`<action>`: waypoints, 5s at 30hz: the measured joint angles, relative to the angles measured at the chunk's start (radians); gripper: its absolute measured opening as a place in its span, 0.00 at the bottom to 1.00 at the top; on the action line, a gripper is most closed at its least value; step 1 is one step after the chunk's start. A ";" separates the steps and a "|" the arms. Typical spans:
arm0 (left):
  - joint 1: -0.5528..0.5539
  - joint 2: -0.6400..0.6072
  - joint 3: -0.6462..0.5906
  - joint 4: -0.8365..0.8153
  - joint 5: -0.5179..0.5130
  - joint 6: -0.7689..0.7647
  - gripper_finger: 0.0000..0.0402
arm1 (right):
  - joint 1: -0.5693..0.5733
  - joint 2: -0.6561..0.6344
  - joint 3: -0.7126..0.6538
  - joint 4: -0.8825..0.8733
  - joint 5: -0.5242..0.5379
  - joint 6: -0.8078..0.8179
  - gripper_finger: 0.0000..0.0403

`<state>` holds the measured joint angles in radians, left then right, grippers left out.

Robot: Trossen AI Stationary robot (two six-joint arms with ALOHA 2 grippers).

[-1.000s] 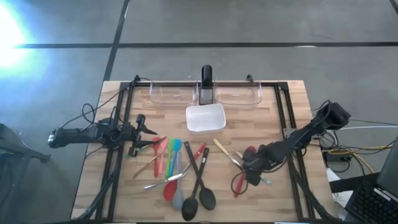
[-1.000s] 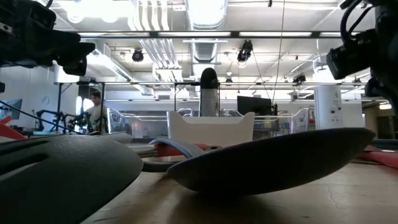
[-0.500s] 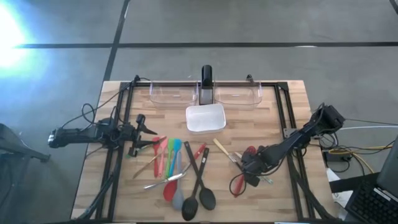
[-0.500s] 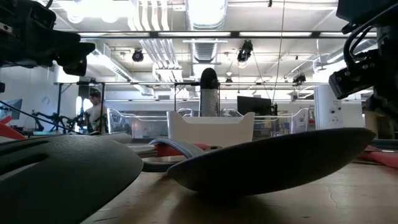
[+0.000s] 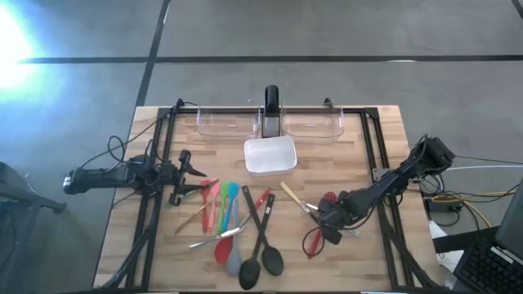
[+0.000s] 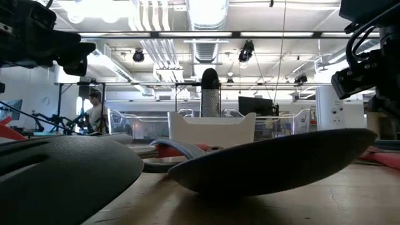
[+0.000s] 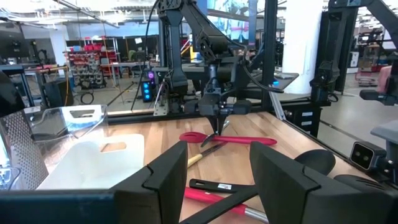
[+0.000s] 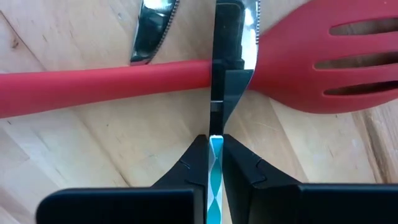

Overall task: Pick & Place Kitchen Items
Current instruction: Put the green patterned table knife into the white bin, then adjust the white bin

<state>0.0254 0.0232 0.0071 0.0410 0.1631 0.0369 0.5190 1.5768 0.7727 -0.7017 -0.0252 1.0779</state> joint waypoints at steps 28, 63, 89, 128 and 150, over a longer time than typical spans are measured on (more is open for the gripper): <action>0.000 0.000 0.000 0.002 0.000 0.000 0.45 | -0.309 -0.174 0.305 -0.126 0.317 -0.523 0.04; 0.000 0.000 0.000 0.003 0.000 0.000 0.45 | -0.723 0.494 1.165 -0.745 0.189 -1.132 0.04; 0.000 0.000 0.000 0.003 0.000 0.000 0.45 | -0.754 0.878 1.522 -0.847 0.129 -1.205 0.07; 0.000 0.000 0.000 0.003 0.000 0.000 0.45 | -0.581 0.734 1.528 -0.596 -0.186 -1.277 0.16; 0.000 0.000 0.000 0.003 0.000 0.000 0.45 | -0.655 0.737 1.220 -0.257 -0.082 -1.241 0.07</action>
<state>0.0251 0.0232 0.0072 0.0437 0.1631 0.0372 -0.1356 2.3138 1.9924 -0.9588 -0.1076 -0.1629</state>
